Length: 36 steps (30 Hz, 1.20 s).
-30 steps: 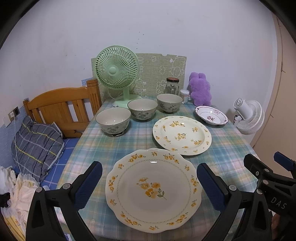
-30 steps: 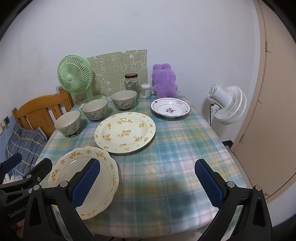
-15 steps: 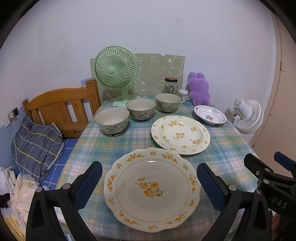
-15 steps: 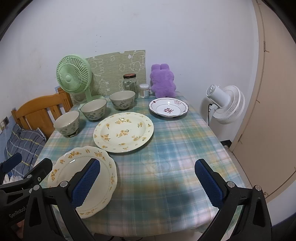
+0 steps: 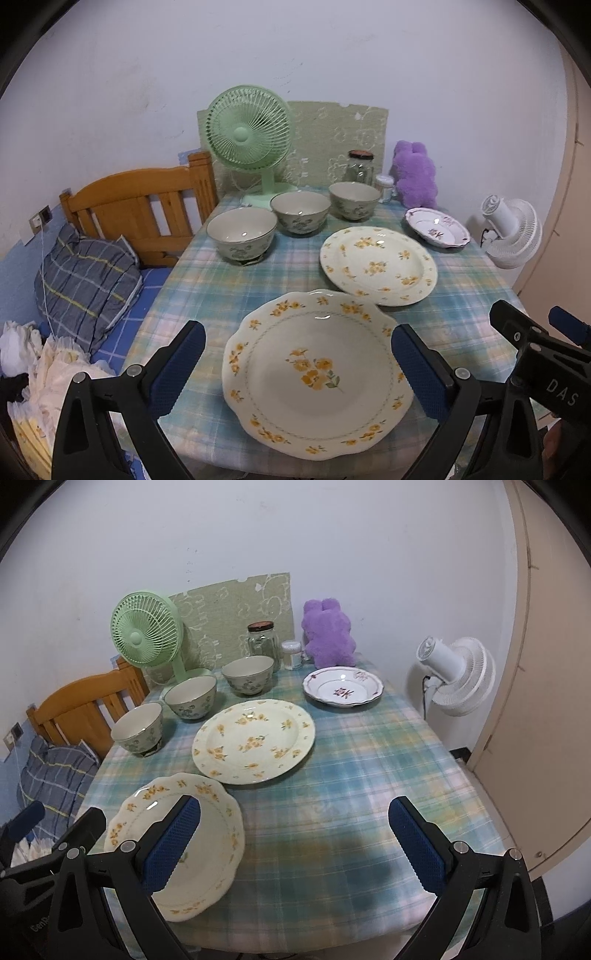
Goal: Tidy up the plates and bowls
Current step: 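Grasp the rim of the scalloped yellow-flower plate with both grippers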
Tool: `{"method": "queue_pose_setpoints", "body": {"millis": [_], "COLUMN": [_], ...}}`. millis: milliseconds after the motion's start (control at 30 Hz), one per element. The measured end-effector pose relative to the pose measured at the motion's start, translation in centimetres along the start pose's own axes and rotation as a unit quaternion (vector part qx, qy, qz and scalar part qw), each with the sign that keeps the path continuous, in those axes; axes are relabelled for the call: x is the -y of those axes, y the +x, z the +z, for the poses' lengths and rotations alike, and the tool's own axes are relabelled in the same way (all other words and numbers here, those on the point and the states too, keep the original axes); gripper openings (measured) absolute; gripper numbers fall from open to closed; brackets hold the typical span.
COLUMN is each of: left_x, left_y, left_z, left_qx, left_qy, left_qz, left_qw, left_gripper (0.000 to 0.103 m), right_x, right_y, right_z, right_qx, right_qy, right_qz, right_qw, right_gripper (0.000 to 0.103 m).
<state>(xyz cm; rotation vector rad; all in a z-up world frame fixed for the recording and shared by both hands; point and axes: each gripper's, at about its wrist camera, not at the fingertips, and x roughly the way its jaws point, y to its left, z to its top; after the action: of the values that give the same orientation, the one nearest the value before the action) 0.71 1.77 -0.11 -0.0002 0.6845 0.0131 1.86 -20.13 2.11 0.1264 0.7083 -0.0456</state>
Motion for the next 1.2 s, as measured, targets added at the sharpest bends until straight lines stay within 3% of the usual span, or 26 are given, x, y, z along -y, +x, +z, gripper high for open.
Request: {"method": "queue_pose_setpoints", "body": {"millis": [200, 467, 833, 1200], "left_x": [-1.4, -3.3, -5.1, -5.0], "left_y": [1.8, 6.6, 12.8, 16.0], "left_z": [0.2, -0.2, -1.4, -2.5], "left_qx": [-0.027, -0.078, -0.156, -0.216], "left_qy": [0.005, 0.025, 0.033, 0.043], "left_qz": [0.010, 0.004, -0.012, -0.041], "left_qw": [0.9996, 0.9967, 0.9872, 0.9746], "left_gripper": [0.096, 0.081, 0.076, 0.068], "right_x": [-1.8, -5.3, -8.4, -8.6], "right_y": [1.4, 5.1, 11.3, 14.7], "right_z": [0.2, -0.4, -2.8, -4.2], "right_qx": [-0.017, -0.051, -0.129, -0.193], "right_qy": [-0.007, -0.020, -0.014, -0.002], "right_qz": [0.013, 0.007, -0.015, -0.037], "right_qw": [1.000, 0.998, 0.991, 0.980], "right_gripper": [0.099, 0.096, 0.089, 0.080]}}
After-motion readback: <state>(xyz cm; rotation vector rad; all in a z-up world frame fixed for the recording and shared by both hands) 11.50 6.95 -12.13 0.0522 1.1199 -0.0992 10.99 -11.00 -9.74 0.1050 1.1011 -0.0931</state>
